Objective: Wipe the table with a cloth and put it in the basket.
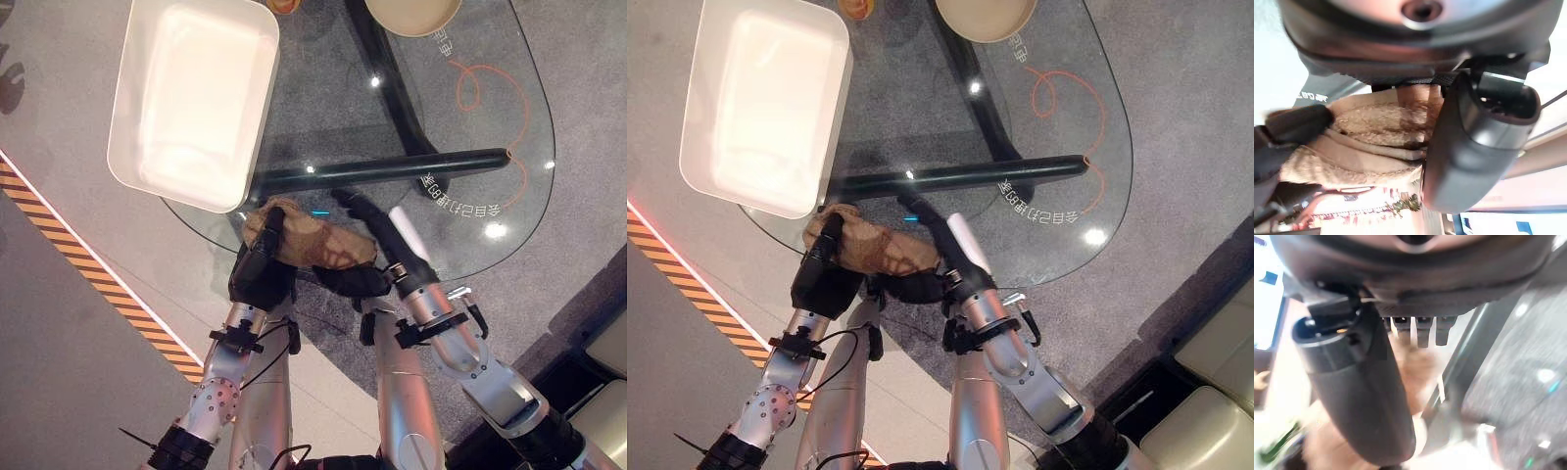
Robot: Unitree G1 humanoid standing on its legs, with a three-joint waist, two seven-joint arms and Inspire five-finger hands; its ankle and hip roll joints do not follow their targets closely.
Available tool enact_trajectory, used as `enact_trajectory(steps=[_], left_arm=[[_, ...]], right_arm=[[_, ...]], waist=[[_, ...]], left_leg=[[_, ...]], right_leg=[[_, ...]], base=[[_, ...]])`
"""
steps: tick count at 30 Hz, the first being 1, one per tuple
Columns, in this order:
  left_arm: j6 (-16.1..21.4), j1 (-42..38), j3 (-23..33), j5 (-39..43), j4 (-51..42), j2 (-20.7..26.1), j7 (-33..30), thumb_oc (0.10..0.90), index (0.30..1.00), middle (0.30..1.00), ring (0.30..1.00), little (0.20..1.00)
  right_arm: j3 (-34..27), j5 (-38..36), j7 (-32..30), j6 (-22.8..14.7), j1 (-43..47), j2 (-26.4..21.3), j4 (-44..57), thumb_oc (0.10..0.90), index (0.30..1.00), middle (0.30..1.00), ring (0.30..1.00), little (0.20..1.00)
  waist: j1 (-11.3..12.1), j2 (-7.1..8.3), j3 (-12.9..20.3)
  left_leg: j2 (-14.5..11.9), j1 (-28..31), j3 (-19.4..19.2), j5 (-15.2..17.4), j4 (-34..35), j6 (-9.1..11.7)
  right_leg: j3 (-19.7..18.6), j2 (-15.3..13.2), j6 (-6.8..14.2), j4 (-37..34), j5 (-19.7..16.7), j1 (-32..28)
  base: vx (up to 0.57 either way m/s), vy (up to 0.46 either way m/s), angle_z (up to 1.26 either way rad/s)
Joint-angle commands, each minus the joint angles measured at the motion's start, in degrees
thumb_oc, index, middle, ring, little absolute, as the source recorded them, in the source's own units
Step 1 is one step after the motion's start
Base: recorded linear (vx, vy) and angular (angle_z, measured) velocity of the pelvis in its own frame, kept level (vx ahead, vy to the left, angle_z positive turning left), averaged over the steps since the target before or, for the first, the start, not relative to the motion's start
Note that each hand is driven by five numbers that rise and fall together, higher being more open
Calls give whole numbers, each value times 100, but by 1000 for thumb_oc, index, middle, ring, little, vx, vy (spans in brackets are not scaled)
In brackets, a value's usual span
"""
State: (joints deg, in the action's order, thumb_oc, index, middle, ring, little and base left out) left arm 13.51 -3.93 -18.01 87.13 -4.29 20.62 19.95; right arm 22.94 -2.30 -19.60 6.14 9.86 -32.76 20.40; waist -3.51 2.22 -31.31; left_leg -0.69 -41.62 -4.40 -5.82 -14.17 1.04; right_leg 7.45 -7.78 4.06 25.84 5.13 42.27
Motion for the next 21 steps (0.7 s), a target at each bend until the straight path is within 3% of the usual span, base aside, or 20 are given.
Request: enact_trajectory(steps=[1, 7, 9, 10, 13, 15, 16, 19, 20, 21], left_arm=[[258, 384, 345, 25, -1272, 108, 796, 100, 300, 300, 300, 200], [291, 388, 335, -36, -1330, 102, 713, 100, 300, 300, 300, 200], [286, 475, 310, -30, -1316, 103, 714, 100, 300, 300, 300, 200], [286, 379, 339, -32, -1310, 99, 714, 100, 300, 300, 300, 200], [295, 378, 338, -29, -1303, 97, 714, 100, 300, 300, 300, 200], [360, 465, 308, -134, -1276, 72, 722, 100, 300, 300, 300, 200], [375, 378, 338, -151, -1283, 74, 721, 100, 300, 300, 300, 200], [691, 367, 449, -472, -1288, 115, 781, 100, 300, 300, 300, 200], [716, 447, 440, -474, -1281, 122, 781, 100, 300, 300, 300, 200], [944, 343, 554, -747, -1307, 166, 762, 100, 300, 300, 300, 200]], right_arm=[[-906, -137, -667, -306, 40, -296, 393, 800, 900, 900, 900, 900], [-941, -404, -619, -449, -20, -241, 449, 800, 900, 900, 900, 900], [-905, -478, -609, -476, -103, -217, 444, 800, 900, 900, 900, 900], [-940, -482, -601, -474, -21, -211, 454, 800, 900, 900, 900, 900], [-928, -464, -594, -473, -23, -194, 451, 800, 900, 900, 900, 900], [-867, -455, -599, -472, -89, -157, 411, 800, 900, 900, 900, 900], [-902, -455, -592, -468, -11, -161, 417, 800, 900, 900, 900, 900], [-909, -472, -495, -411, -30, -168, 413, 800, 900, 900, 900, 900], [-874, -472, -483, -406, -102, -166, 403, 800, 900, 900, 900, 900], [-912, -476, -397, -370, -48, -193, 404, 800, 900, 900, 900, 900]], waist=[[75, -51, 152], [69, -28, 152], [88, -45, 152], [70, -27, 152], [68, -32, 152], [94, -53, 152], [79, -38, 152], [86, -54, 152], [101, -75, 152], [87, -77, 152]], left_leg=[[192, 168, -703, 1011, -519, -111], [185, 138, -694, 1005, -512, -115], [172, 316, -637, 1198, -559, -86], [186, 131, -687, 1009, -521, -114], [186, 132, -690, 1002, -512, -114], [177, 311, -638, 1193, -553, -84], [188, 134, -688, 1011, -516, -112], [194, 156, -690, 1008, -502, -107], [184, 330, -639, 1189, -539, -75], [199, 158, -689, 1010, -509, -98]], right_leg=[[58, 416, 164, -823, -638, 20], [61, 424, 160, -817, -648, 55], [53, 438, 201, -745, -471, -110], [62, 423, 159, -810, -649, 61], [56, 428, 156, -814, -650, 63], [52, 441, 192, -748, -466, -107], [63, 423, 151, -812, -638, 58], [56, 426, 149, -819, -625, 40], [41, 444, 190, -753, -449, -121], [48, 423, 147, -808, -606, 43]], base=[[0, 0, 0], [12, 2, 0], [36, 6, 0], [-65, -20, 1], [3, 1, 0], [36, 7, 0], [-64, -15, 0], [6, 6, 0], [12, 37, 0], [78, 47, 0]])
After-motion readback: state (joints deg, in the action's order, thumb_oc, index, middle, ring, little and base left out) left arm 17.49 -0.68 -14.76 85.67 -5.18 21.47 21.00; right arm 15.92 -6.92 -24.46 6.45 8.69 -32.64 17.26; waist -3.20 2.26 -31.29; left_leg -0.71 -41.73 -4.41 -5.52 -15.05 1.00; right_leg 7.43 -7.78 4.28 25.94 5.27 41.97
